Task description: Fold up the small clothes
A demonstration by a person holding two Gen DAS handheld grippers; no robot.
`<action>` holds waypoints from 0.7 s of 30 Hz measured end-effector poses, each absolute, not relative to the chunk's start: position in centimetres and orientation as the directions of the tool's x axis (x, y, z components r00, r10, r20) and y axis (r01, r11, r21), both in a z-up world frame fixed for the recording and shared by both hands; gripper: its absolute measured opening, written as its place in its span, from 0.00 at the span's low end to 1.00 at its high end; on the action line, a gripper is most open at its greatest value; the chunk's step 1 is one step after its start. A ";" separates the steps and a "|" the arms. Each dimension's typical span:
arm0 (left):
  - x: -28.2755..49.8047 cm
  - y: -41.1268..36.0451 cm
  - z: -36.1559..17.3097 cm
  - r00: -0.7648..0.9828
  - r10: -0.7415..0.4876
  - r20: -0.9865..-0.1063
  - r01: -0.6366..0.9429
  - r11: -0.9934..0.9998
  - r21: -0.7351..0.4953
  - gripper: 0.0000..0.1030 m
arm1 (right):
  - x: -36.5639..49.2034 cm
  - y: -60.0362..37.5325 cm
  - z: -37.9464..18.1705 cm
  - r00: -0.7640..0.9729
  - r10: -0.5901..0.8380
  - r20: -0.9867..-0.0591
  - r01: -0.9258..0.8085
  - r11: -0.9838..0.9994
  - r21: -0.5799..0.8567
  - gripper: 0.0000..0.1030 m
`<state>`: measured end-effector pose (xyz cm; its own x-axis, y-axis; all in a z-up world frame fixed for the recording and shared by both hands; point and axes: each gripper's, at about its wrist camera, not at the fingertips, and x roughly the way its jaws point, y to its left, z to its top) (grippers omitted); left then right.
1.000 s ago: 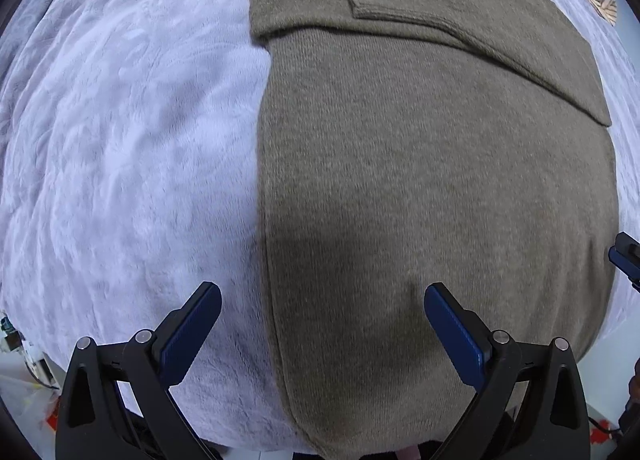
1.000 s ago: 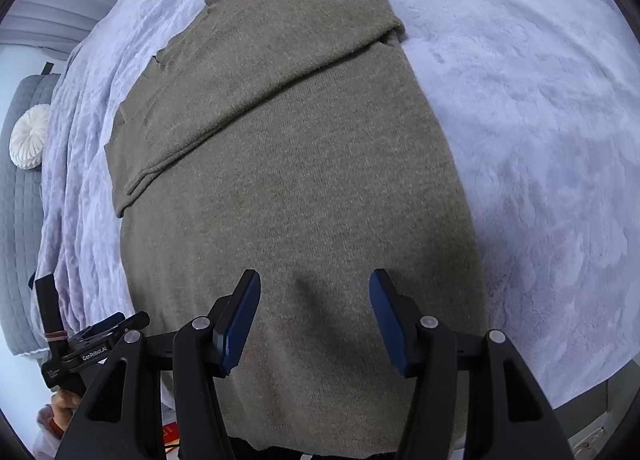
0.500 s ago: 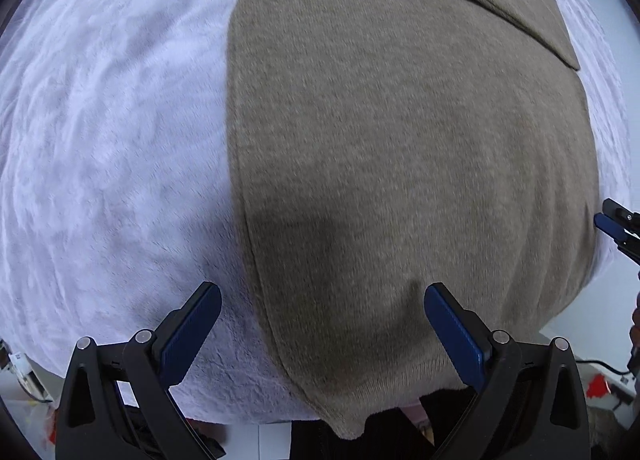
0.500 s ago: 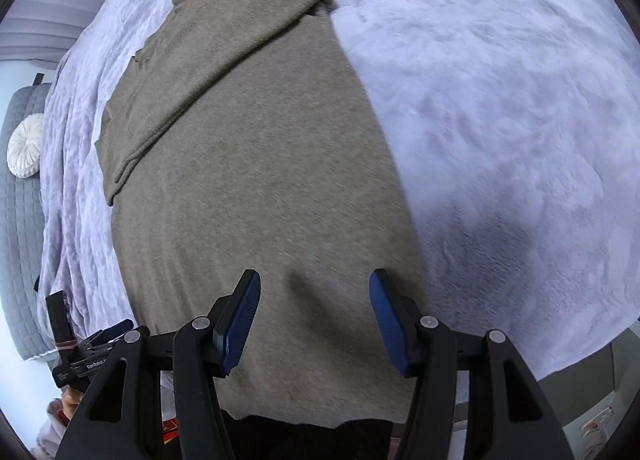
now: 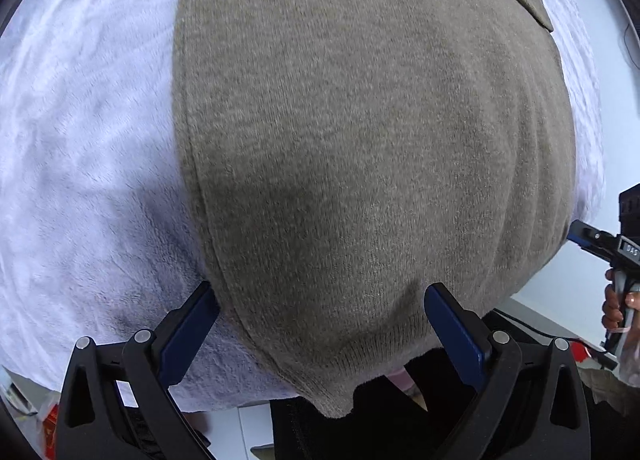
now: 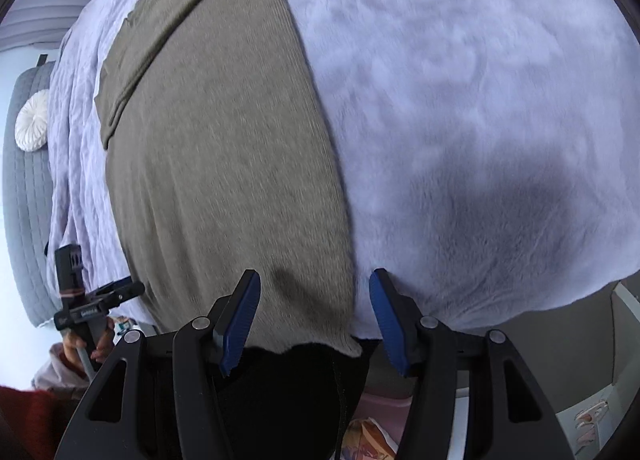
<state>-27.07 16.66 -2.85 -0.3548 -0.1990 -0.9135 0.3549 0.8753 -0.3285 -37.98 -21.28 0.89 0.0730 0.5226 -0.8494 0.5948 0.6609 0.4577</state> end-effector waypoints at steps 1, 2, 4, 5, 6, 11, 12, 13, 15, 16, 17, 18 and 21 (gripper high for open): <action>-27.5 16.8 -3.0 -0.359 -0.205 -0.910 0.350 0.875 -0.335 0.99 | -38.1 -21.0 0.5 0.071 0.536 -0.841 0.594 0.655 0.467 0.59; -27.4 17.2 -3.3 -0.361 -0.211 -0.908 0.348 0.873 -0.341 0.99 | -38.1 -20.7 0.2 0.069 0.547 -0.834 0.591 0.651 0.476 0.59; -28.2 17.5 -3.4 -0.359 -0.216 -0.908 0.347 0.872 -0.344 0.99 | -38.0 -20.3 -0.2 0.066 0.560 -0.826 0.588 0.647 0.485 0.60; -27.6 17.4 -3.4 -0.356 -0.216 -0.909 0.348 0.872 -0.343 0.95 | -37.7 -20.0 -0.3 0.062 0.568 -0.821 0.588 0.644 0.490 0.60; -27.3 17.3 -3.2 -0.353 -0.216 -0.910 0.349 0.872 -0.343 0.80 | -37.5 -19.9 -0.4 0.057 0.579 -0.814 0.594 0.635 0.494 0.59; -26.3 17.7 -1.9 -0.373 -0.265 -0.889 0.323 0.861 -0.393 0.13 | -36.8 -19.6 0.1 0.102 0.655 -0.749 0.605 0.557 0.570 0.11; -25.8 17.8 -1.5 -0.381 -0.296 -0.876 0.300 0.856 -0.420 0.13 | -36.5 -19.7 0.5 0.136 0.678 -0.723 0.601 0.523 0.604 0.10; -25.4 17.9 -0.9 -0.377 -0.331 -0.865 0.277 0.851 -0.446 0.13 | -36.0 -19.8 1.0 0.166 0.691 -0.704 0.593 0.500 0.631 0.10; -24.0 17.7 0.2 -0.355 -0.395 -0.847 0.244 0.836 -0.492 0.13 | -34.4 -20.1 2.3 0.239 0.709 -0.663 0.567 0.452 0.688 0.10; -23.2 17.7 1.0 -0.335 -0.430 -0.838 0.226 0.827 -0.515 0.13 | -33.4 -20.3 2.9 0.280 0.714 -0.642 0.551 0.428 0.717 0.10; -21.8 18.0 1.6 -0.315 -0.458 -0.831 0.214 0.819 -0.532 0.13 | -32.5 -20.5 3.4 0.315 0.715 -0.624 0.536 0.409 0.739 0.10; -21.2 18.2 1.8 -0.293 -0.476 -0.829 0.208 0.815 -0.541 0.13 | -31.3 -20.8 3.8 0.354 0.713 -0.606 0.521 0.388 0.761 0.10; -17.7 17.7 3.3 -0.195 -0.512 -0.837 0.194 0.816 -0.544 0.13 | -27.7 -22.0 4.2 0.441 0.704 -0.556 0.485 0.334 0.808 0.10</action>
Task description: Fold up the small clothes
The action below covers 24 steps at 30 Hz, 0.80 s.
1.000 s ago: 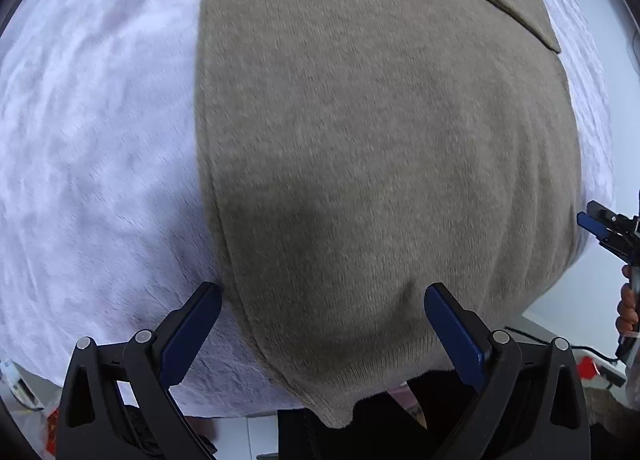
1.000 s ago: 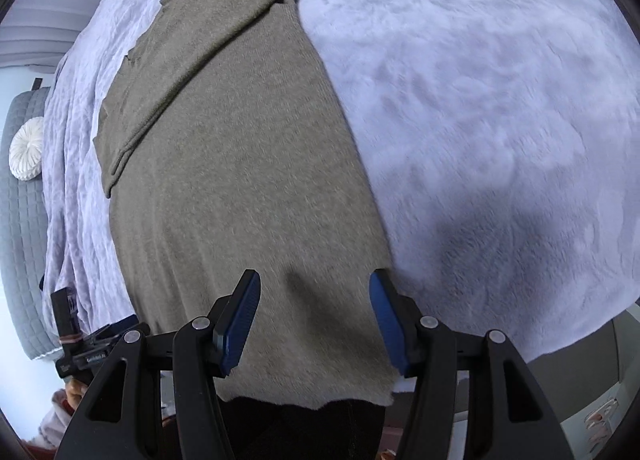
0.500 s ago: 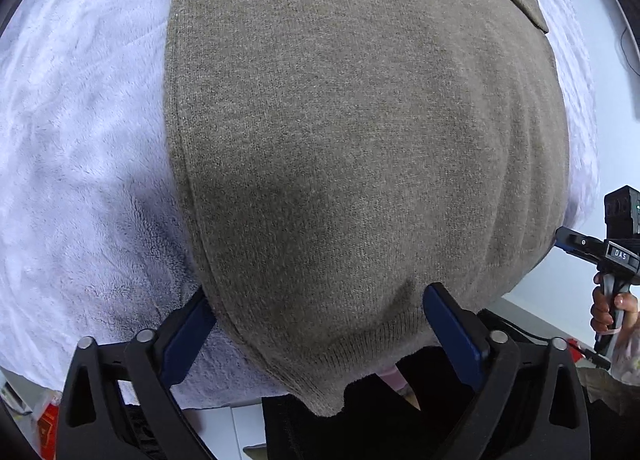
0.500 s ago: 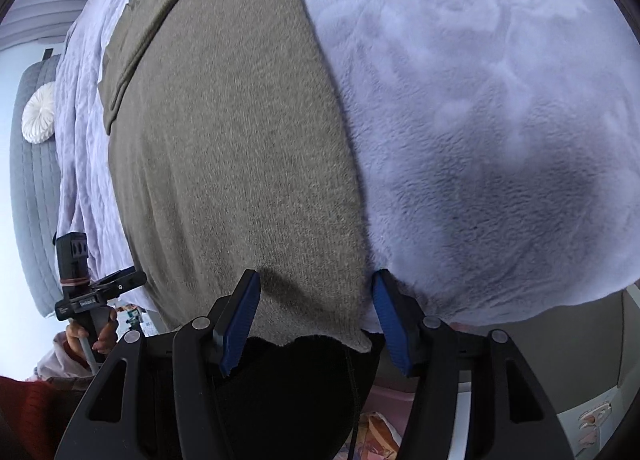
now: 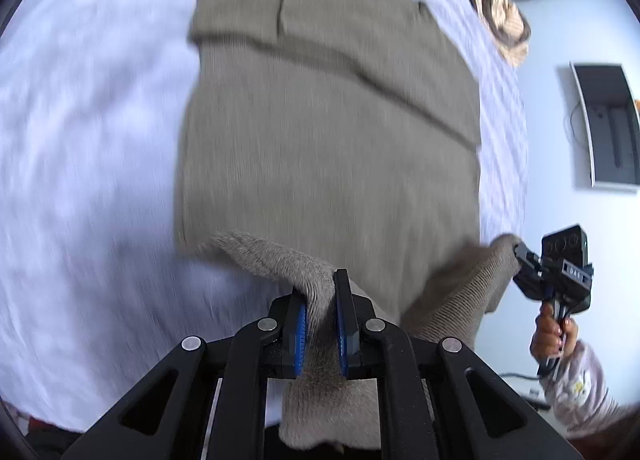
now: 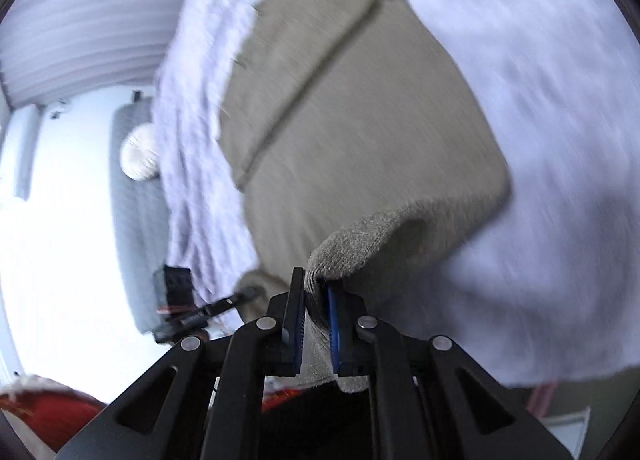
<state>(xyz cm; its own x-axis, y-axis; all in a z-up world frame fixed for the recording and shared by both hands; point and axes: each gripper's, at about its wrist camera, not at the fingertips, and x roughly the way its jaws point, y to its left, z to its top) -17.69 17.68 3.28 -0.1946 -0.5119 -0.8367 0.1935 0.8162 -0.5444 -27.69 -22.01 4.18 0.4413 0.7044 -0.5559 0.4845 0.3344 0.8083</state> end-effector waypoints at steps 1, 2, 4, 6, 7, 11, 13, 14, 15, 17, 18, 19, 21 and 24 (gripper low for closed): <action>-16.5 17.6 3.4 -0.161 -0.519 -0.839 0.184 0.820 -0.542 0.13 | -26.6 -22.3 4.0 0.458 0.700 -0.547 0.479 0.323 0.816 0.10; -15.4 17.1 3.8 -0.138 -0.520 -0.843 0.178 0.824 -0.538 0.13 | -25.2 -22.7 3.7 0.474 0.693 -0.544 0.481 0.314 0.819 0.10; -13.1 17.0 3.7 -0.090 -0.503 -0.860 0.179 0.841 -0.511 0.13 | -23.4 -23.6 2.9 0.494 0.680 -0.541 0.492 0.295 0.819 0.10; -11.5 17.2 3.2 -0.053 -0.467 -0.883 0.185 0.864 -0.468 0.13 | -21.6 -24.5 1.9 0.508 0.661 -0.552 0.515 0.281 0.810 0.10; -10.1 17.9 3.1 -0.046 -0.455 -0.889 0.184 0.871 -0.455 0.13 | -20.9 -24.9 1.3 0.508 0.650 -0.565 0.533 0.278 0.799 0.10; -6.6 19.5 2.7 -0.020 -0.402 -0.915 0.147 0.904 -0.401 0.56 | -18.6 -26.4 -0.6 0.474 0.627 -0.618 0.595 0.289 0.750 0.10; -5.6 19.0 2.9 0.043 -0.369 -0.928 0.118 0.925 -0.362 0.86 | -18.2 -26.9 -1.2 0.466 0.620 -0.631 0.618 0.282 0.734 0.10; -5.5 19.2 3.2 0.055 -0.380 -0.923 0.118 0.921 -0.372 0.86 | -18.0 -27.0 -1.4 0.468 0.619 -0.631 0.627 0.271 0.730 0.11; -5.5 19.5 3.1 0.039 -0.395 -0.918 0.121 0.914 -0.388 0.86 | -18.0 -26.9 -1.5 0.469 0.617 -0.632 0.633 0.264 0.728 0.13; -5.6 20.0 3.3 0.022 -0.408 -0.913 0.119 0.908 -0.403 0.86 | -18.7 -27.4 -2.0 0.468 0.617 -0.633 0.645 0.251 0.722 0.14; -5.8 20.1 3.5 0.019 -0.409 -0.912 0.135 0.905 -0.403 0.86 | -19.1 -27.4 -2.2 0.467 0.620 -0.630 0.648 0.246 0.721 0.14; -6.0 19.9 3.7 0.019 -0.401 -0.916 0.162 0.905 -0.393 0.86 | -19.2 -27.4 -2.1 0.460 0.620 -0.636 0.652 0.250 0.716 0.15; -6.1 18.5 4.2 0.033 -0.373 -0.927 0.223 0.907 -0.357 0.86 | -20.3 -27.9 -1.4 0.451 0.611 -0.651 0.651 0.274 0.708 0.31; -6.8 17.9 5.5 0.052 -0.344 -0.937 0.320 0.895 -0.311 0.86 | -20.9 -27.9 -0.2 0.460 0.601 -0.653 0.630 0.297 0.717 0.49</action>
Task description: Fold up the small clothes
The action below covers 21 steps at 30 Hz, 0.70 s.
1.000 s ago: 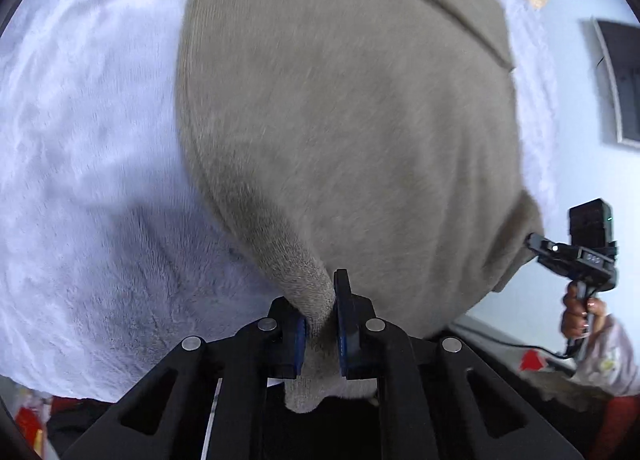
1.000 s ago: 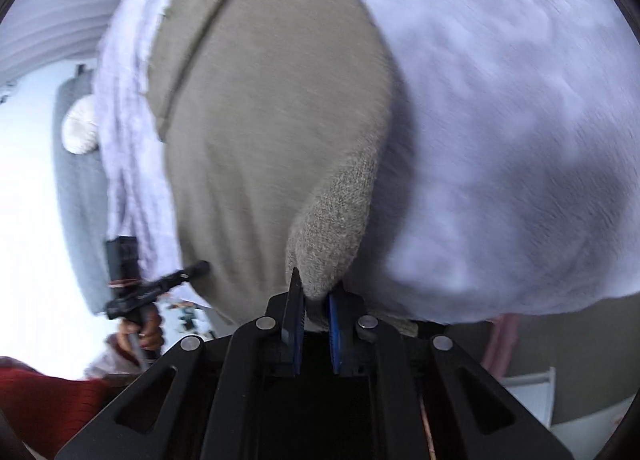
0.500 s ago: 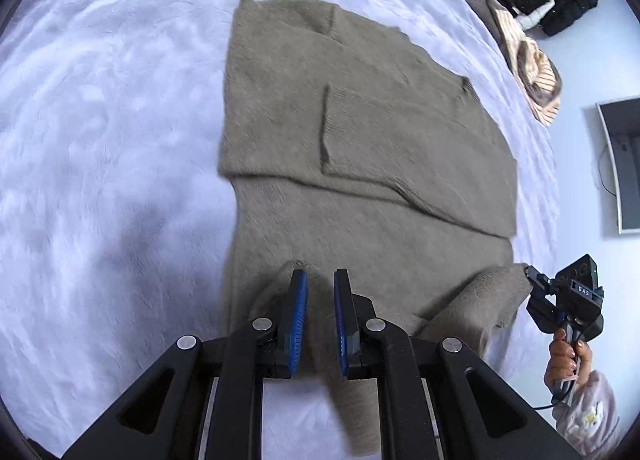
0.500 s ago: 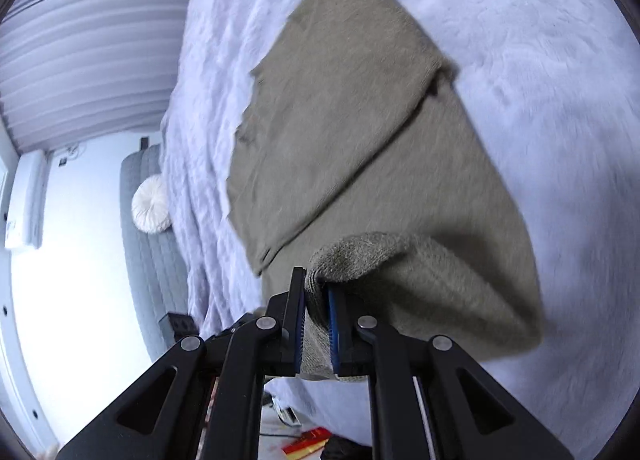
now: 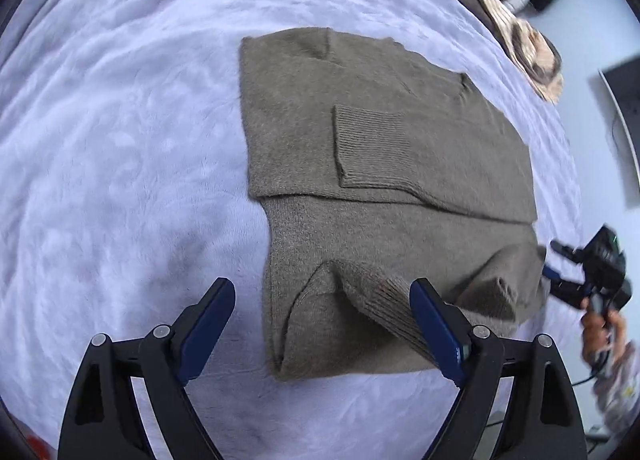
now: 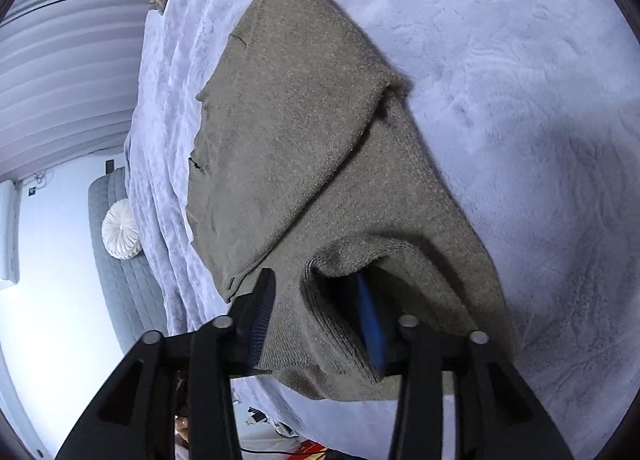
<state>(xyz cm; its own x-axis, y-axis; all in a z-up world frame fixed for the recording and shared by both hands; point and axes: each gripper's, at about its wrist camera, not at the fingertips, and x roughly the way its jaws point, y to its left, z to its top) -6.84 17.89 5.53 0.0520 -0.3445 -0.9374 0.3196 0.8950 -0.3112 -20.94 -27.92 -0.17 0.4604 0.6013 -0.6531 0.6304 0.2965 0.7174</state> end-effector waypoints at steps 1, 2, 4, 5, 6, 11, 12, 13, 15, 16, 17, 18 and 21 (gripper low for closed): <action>-6.9 17.7 5.9 0.061 -0.339 -0.939 0.339 0.892 -0.300 0.86 | -21.2 -28.1 0.2 0.467 0.605 -0.644 0.623 0.291 0.726 0.49; -6.8 17.7 6.3 0.071 -0.336 -0.939 0.351 0.890 -0.292 0.86 | -21.5 -28.2 0.4 0.472 0.615 -0.632 0.619 0.279 0.734 0.49; -6.5 17.7 6.8 0.079 -0.335 -0.939 0.361 0.888 -0.286 0.86 | -21.8 -28.0 0.4 0.460 0.629 -0.626 0.621 0.276 0.734 0.49; -6.3 17.5 6.9 0.082 -0.333 -0.939 0.359 0.889 -0.284 0.86 | -21.8 -27.7 0.3 0.443 0.636 -0.632 0.624 0.286 0.727 0.49; -6.1 17.4 6.9 0.084 -0.330 -0.940 0.357 0.891 -0.281 0.86 | -21.6 -27.1 -0.1 0.411 0.649 -0.640 0.631 0.305 0.714 0.49; -5.4 16.3 6.8 0.084 -0.327 -0.941 0.371 0.887 -0.275 0.86 | -20.2 -24.3 -1.8 0.398 0.736 -0.548 0.613 0.231 0.755 0.49; -5.1 15.9 6.7 0.088 -0.326 -0.941 0.369 0.888 -0.274 0.86 | -19.8 -24.3 -1.8 0.446 0.733 -0.514 0.602 0.179 0.778 0.49; -4.9 15.7 6.6 0.088 -0.325 -0.941 0.365 0.890 -0.273 0.86 | -19.4 -24.7 -1.7 0.499 0.720 -0.482 0.589 0.125 0.798 0.49; -4.4 15.4 6.6 0.094 -0.326 -0.941 0.354 0.894 -0.275 0.86 | -18.9 -25.8 -1.6 0.596 0.676 -0.433 0.568 0.027 0.823 0.49; -4.1 15.4 6.7 0.099 -0.327 -0.940 0.349 0.896 -0.275 0.86 | -18.6 -26.5 -1.4 0.636 0.647 -0.420 0.558 -0.010 0.830 0.49; -3.9 15.5 6.9 0.103 -0.329 -0.939 0.346 0.897 -0.276 0.86 | -18.3 -27.1 -1.0 0.659 0.628 -0.414 0.548 -0.024 0.836 0.49; -3.7 15.5 7.0 0.108 -0.330 -0.938 0.343 0.898 -0.277 0.86 | -17.9 -27.6 -0.5 0.665 0.617 -0.420 0.542 -0.012 0.840 0.49; -3.2 16.0 7.5 0.124 -0.336 -0.934 0.329 0.902 -0.280 0.86 | -17.2 -28.9 1.7 0.633 0.592 -0.498 0.544 0.117 0.831 0.49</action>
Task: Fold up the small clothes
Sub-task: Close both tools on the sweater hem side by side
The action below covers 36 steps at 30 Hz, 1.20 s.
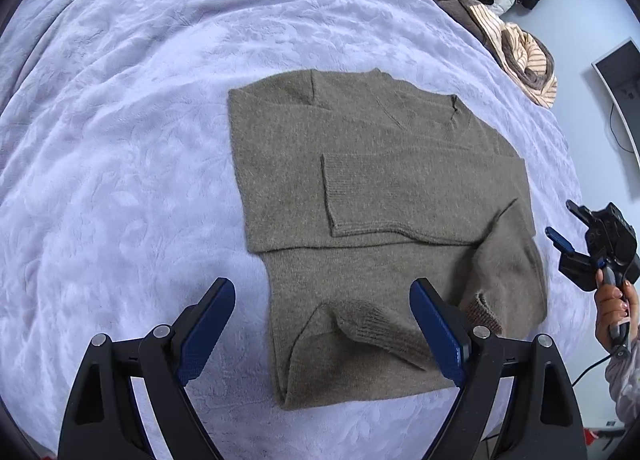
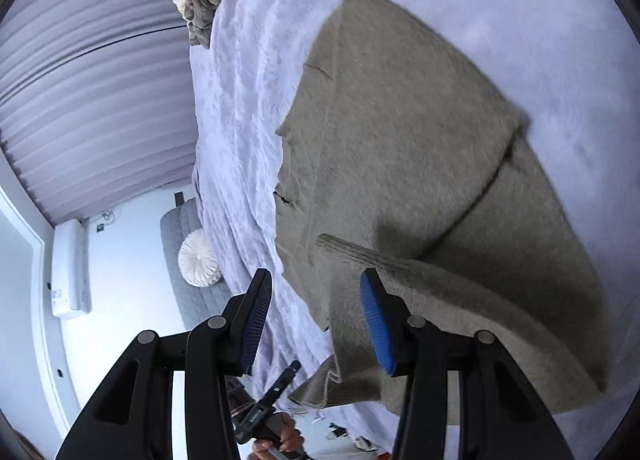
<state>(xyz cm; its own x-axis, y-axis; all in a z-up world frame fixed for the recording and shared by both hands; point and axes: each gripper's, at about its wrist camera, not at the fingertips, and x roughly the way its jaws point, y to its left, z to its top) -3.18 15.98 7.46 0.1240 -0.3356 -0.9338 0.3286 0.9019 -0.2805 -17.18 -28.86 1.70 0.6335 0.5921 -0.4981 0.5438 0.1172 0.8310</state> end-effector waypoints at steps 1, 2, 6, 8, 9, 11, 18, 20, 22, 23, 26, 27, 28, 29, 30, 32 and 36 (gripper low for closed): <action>-3.0 16.2 7.5 0.127 -0.335 -0.934 0.321 0.904 -0.281 0.86 | -17.2 -29.1 2.3 0.613 0.582 -0.534 0.551 0.169 0.817 0.49; -2.8 16.4 7.6 0.129 -0.335 -0.934 0.313 0.907 -0.282 0.86 | -17.4 -29.3 2.8 0.589 0.570 -0.574 0.563 0.220 0.797 0.49; -2.5 16.7 7.5 0.134 -0.338 -0.931 0.301 0.909 -0.287 0.86 | -17.9 -28.8 4.2 0.472 0.510 -0.719 0.569 0.447 0.690 0.49; -2.5 15.8 7.2 0.122 -0.332 -0.935 0.340 0.899 -0.275 0.86 | -17.6 -27.8 4.5 0.410 0.474 -0.779 0.537 0.565 0.626 0.49; -2.6 15.2 7.1 0.115 -0.331 -0.937 0.368 0.890 -0.269 0.86 | -17.3 -27.4 4.6 0.389 0.459 -0.798 0.519 0.607 0.602 0.49; -2.8 13.4 6.9 0.095 -0.337 -0.937 0.439 0.859 -0.265 0.86 | -16.3 -26.1 4.7 0.359 0.439 -0.824 0.464 0.681 0.566 0.49; -2.4 5.7 3.6 -0.018 -0.357 -0.934 0.582 0.756 -0.300 0.93 | -12.5 -23.0 4.0 0.274 0.377 -0.885 0.306 0.838 0.452 0.50; -2.3 4.1 2.4 -0.031 -0.337 -0.941 0.603 0.744 -0.287 0.93 | -11.9 -22.6 3.7 0.257 0.352 -0.900 0.267 0.869 0.416 0.50; -2.3 3.1 1.1 -0.055 -0.316 -0.947 0.616 0.736 -0.282 0.93 | -11.2 -22.3 3.3 0.243 0.330 -0.912 0.235 0.892 0.386 0.50; -2.3 2.9 0.7 -0.064 -0.315 -0.947 0.618 0.733 -0.285 0.85 | -11.0 -22.2 2.9 0.234 0.324 -0.916 0.221 0.900 0.375 0.50; -2.5 2.6 -0.3 -0.070 -0.291 -0.954 0.632 0.727 -0.268 0.47 | -10.9 -22.0 2.1 0.209 0.356 -0.911 0.184 0.901 0.394 0.50; -2.5 2.8 -0.4 -0.063 -0.292 -0.954 0.635 0.726 -0.264 0.25 | -10.9 -21.8 1.8 0.199 0.369 -0.908 0.173 0.899 0.403 0.50; -2.4 3.0 -0.5 -0.077 -0.307 -0.949 0.628 0.724 -0.285 0.14 | -11.0 -21.6 1.6 0.191 0.372 -0.909 0.162 0.901 0.402 0.49; -2.3 3.3 -0.5 -0.091 -0.321 -0.943 0.615 0.726 -0.307 0.08 | -11.2 -21.2 1.4 0.184 0.361 -0.914 0.145 0.910 0.389 0.49; -2.4 3.6 -0.3 -0.087 -0.336 -0.938 0.603 0.732 -0.318 0.08 | -11.3 -20.9 1.5 0.184 0.344 -0.921 0.134 0.919 0.370 0.32; -2.6 4.4 0.7 -0.058 -0.368 -0.928 0.591 0.737 -0.329 0.08 | -11.9 -20.3 2.2 0.187 0.287 -0.940 0.110 0.944 0.310 0.06; -2.6 7.1 4.2 0.037 -0.443 -0.896 0.520 0.774 -0.361 0.08 | -13.4 -20.1 5.9 0.290 0.216 -0.932 0.091 0.964 0.252 0.06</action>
<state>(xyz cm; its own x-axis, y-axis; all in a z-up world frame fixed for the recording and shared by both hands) -2.55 7.06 4.23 0.0369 -0.4430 -0.8957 0.5198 0.7740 -0.3614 -13.45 -20.09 5.92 0.2904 0.2162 -0.9322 0.0908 0.9635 0.2518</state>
